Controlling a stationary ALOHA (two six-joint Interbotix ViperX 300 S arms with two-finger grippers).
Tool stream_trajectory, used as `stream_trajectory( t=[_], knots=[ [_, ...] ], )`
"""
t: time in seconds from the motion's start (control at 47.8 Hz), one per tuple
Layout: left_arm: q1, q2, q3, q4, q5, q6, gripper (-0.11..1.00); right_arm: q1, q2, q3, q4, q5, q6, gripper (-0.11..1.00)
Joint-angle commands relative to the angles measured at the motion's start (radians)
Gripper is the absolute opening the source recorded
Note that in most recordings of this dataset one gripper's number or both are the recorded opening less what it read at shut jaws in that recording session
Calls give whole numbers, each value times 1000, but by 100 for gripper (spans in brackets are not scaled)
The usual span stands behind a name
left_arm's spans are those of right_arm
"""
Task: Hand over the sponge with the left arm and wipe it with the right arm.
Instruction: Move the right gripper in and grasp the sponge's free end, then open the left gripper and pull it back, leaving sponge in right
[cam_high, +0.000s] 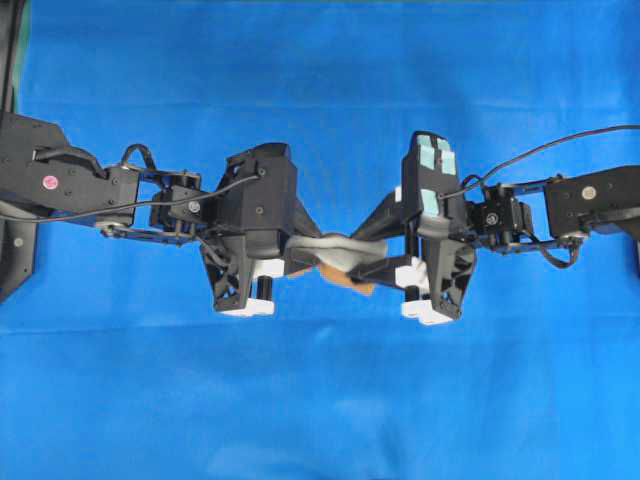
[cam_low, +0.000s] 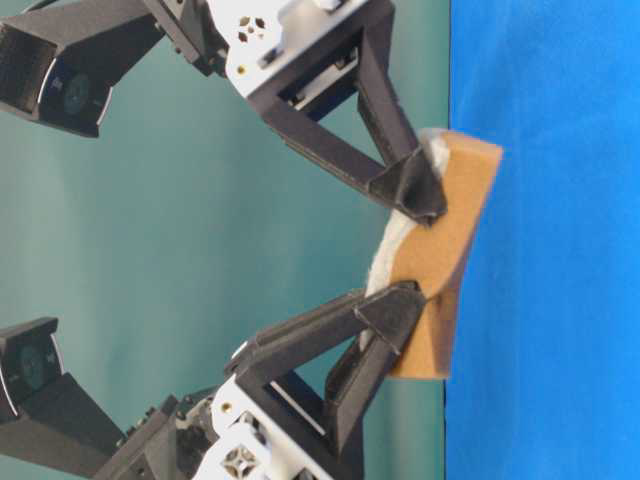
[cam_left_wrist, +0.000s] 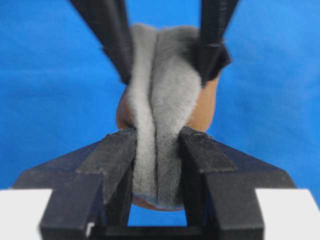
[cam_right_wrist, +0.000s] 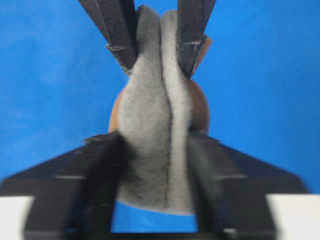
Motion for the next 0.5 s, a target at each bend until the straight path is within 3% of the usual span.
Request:
stream_trajectory(
  t=[0.0, 0.063, 0.314, 0.481],
  knots=[
    [3, -20, -11, 0, -29, 3, 19, 2, -8, -20, 0, 6, -3, 42],
    [3, -21, -9, 0, -29, 5, 18, 2, -9, -20, 0, 8, -5, 35],
    [5, -35, -3, 0, -32, 3, 20, 2, -15, -18, -2, 26, -6, 35],
    [3, -84, 29, 0, -51, 3, 67, 3, -37, -14, -3, 57, -8, 35]
  ],
)
